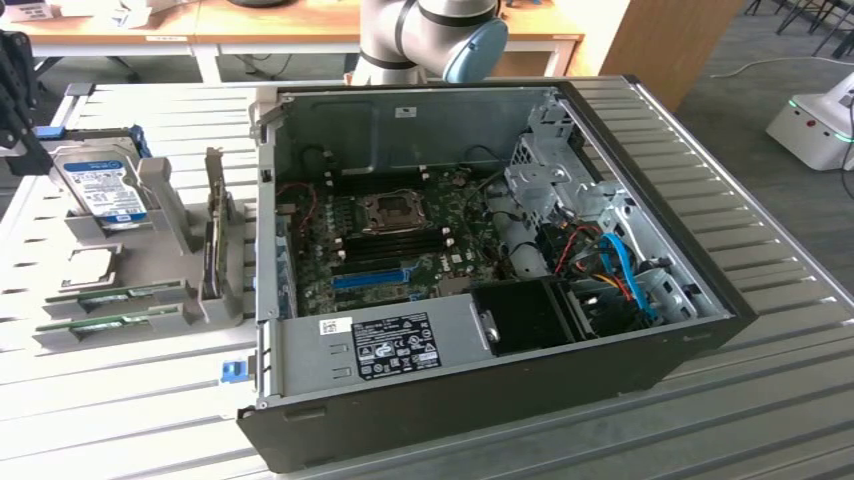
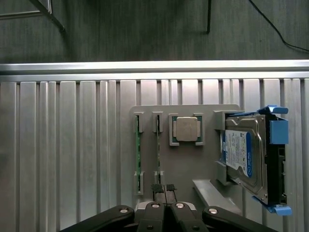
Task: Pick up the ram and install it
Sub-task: 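Pick up the ram and move it above insertion slot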
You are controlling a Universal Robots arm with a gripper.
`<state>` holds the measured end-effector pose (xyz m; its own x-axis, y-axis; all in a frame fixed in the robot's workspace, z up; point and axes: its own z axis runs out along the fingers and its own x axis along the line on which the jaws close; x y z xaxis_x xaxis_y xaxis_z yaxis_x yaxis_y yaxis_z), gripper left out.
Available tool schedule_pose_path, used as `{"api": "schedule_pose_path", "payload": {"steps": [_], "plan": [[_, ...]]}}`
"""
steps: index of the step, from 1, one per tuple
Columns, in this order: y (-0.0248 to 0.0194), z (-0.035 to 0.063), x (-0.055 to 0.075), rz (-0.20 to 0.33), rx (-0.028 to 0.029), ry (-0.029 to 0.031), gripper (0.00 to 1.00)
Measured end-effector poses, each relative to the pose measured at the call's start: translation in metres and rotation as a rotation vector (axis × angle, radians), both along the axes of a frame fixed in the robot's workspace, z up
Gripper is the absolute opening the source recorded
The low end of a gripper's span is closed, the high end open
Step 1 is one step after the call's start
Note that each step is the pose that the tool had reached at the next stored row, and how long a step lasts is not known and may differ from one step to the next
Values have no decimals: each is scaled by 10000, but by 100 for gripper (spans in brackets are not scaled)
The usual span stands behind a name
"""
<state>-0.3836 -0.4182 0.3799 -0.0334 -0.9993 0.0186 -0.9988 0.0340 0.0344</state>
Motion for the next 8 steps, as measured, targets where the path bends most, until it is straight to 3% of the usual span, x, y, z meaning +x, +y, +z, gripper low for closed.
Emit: {"api": "schedule_pose_path", "payload": {"steps": [4,8], "plan": [[0,0,0,1,130,-2,10],[0,0,0,-1,137,-3,10]]}}
